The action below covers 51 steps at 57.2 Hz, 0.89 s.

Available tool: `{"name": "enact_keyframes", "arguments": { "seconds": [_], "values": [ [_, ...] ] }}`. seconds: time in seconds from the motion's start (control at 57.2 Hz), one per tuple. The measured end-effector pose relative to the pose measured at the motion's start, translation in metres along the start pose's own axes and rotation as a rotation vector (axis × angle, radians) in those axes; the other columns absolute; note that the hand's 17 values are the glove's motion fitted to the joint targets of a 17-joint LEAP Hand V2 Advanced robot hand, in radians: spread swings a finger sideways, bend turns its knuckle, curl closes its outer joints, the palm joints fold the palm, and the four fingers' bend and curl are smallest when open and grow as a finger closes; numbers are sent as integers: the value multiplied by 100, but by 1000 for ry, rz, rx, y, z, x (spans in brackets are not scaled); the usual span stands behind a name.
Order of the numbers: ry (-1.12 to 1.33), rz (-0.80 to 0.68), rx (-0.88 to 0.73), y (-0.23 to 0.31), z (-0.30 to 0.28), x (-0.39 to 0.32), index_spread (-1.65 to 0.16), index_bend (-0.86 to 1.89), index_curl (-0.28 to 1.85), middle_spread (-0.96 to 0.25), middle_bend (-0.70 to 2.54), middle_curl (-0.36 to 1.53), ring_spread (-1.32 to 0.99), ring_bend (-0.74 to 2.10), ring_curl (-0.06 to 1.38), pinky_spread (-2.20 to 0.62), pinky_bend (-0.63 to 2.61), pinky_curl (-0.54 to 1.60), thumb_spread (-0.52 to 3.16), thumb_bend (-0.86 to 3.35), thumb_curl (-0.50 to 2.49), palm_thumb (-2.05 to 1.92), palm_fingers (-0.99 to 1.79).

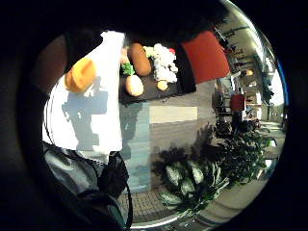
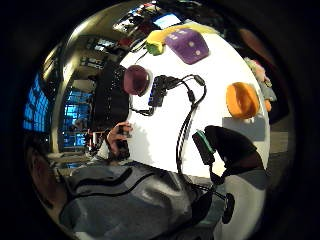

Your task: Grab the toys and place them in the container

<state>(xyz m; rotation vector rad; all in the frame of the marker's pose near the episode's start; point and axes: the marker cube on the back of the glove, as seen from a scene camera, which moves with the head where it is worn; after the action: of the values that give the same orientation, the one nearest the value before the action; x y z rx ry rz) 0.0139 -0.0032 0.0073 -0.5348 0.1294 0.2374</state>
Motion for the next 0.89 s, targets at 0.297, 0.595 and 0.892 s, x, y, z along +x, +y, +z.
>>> {"name": "enact_keyframes", "arguments": {
  "seconds": [0.297, 0.595, 0.892],
  "values": [
    [15, 51, -186, -28, 45, 27, -28, 22, 42, 1, 15, 26, -12, 44, 23, -3, 75, 34, 134, 15, 25, 25, 1],
    [18, -6, -79, -40, 57, 31, -15, 68, 56, 4, 12, 22, -12, 32, 22, -3, 69, 33, 140, 17, 30, 37, 4],
    [123, -124, 123, -54, 22, -2, -11, 105, 67, 3, 21, 28, -14, 19, 22, -3, 48, 29, 159, 28, 32, 50, 14]
  ]
}}
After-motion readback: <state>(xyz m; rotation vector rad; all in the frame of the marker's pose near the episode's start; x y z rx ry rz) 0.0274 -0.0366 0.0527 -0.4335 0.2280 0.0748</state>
